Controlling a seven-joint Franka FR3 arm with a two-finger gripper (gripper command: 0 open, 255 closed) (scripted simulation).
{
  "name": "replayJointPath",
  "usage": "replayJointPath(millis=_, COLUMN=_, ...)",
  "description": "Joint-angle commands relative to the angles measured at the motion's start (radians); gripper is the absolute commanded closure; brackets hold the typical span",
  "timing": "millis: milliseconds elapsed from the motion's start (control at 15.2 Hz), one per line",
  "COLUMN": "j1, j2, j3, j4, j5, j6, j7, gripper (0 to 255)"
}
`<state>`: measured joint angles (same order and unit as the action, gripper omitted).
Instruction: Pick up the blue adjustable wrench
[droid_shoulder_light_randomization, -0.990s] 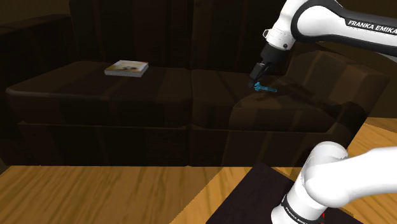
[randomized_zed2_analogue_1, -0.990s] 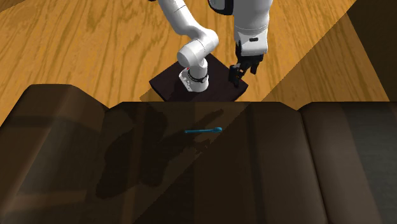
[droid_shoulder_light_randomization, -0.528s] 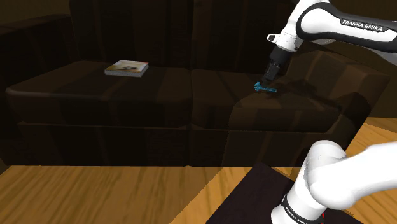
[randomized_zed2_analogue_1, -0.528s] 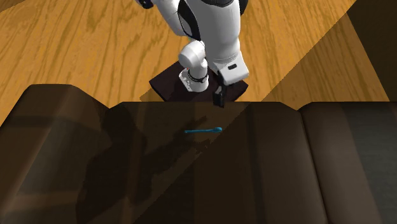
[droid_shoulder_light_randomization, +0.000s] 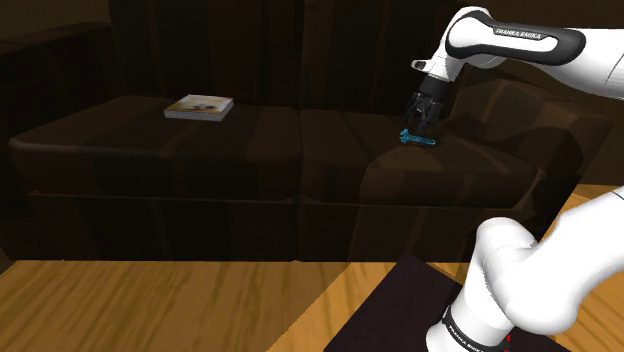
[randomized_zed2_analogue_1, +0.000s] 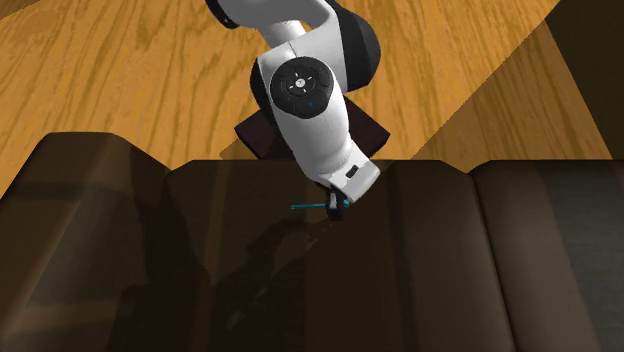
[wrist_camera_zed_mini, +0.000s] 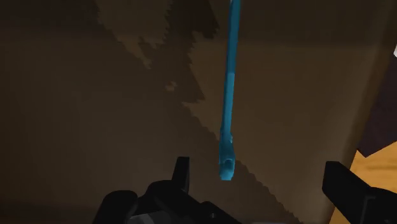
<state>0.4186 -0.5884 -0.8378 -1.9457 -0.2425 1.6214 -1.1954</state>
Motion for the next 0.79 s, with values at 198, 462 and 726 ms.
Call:
replayJointPath(millis=198, j1=0.054, j2=0.038, j3=-0.089, j4=0.014, j5=-0.001, j6=0.023, j7=-0.121, gripper=0)
replayJointPath(millis=462, j1=0.045, j2=0.026, j3=-0.099, j4=-0.053, j5=-0.015, j6=0.080, j7=-0.121, gripper=0)
replayJointPath(millis=726, j1=0.044, j2=0.025, j3=-0.098, j4=-0.055, j5=-0.015, j6=0.081, j7=-0.120, gripper=255)
